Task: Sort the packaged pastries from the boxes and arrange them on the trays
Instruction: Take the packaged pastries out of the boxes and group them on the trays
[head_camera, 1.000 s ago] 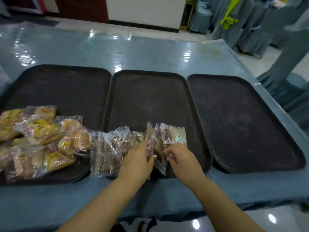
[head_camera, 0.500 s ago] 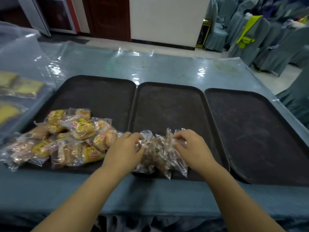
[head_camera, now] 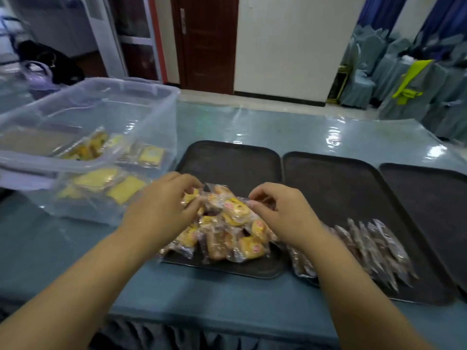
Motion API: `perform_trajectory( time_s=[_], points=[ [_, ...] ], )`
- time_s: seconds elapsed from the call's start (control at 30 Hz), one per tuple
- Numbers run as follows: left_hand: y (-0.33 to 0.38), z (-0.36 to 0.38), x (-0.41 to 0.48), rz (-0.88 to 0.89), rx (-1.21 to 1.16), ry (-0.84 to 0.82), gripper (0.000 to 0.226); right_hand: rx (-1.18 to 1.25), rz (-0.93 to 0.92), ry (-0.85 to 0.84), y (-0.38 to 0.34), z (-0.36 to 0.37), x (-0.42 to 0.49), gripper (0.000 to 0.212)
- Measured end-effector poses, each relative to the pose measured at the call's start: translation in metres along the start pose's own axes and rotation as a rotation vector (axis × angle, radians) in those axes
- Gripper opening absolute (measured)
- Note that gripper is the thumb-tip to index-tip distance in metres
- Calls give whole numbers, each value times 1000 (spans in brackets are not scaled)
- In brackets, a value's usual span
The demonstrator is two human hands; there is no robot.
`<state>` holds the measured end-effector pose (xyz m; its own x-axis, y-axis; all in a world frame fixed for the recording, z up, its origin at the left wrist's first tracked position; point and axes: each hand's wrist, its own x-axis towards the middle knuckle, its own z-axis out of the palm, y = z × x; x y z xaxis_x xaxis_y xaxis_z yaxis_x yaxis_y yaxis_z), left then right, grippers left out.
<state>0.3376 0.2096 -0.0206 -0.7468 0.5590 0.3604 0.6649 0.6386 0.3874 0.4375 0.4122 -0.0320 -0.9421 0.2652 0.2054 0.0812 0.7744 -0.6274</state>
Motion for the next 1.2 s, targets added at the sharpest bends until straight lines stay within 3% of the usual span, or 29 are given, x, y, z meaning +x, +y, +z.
perform_trajectory(
  time_s=[0.3, 0.57, 0.73, 0.9, 1.2],
  points=[
    [-99, -106, 13, 4, 115, 208, 21, 72, -191, -20, -109, 46, 71, 10],
    [-205, -145, 53, -30, 273, 147, 20, 112, -306, -60, -160, 98, 163, 13],
    [-263, -149, 101, -23, 358, -14, 19, 32, -310, -145, -180, 132, 235, 18],
    [-317, -138, 140, 38, 474, -192, 23, -198, -326, -304, -192, 165, 291, 25],
    [-366, -94, 196, 91, 598, -754, 33, -603, -249, -651, -202, 207, 333, 44]
  ],
)
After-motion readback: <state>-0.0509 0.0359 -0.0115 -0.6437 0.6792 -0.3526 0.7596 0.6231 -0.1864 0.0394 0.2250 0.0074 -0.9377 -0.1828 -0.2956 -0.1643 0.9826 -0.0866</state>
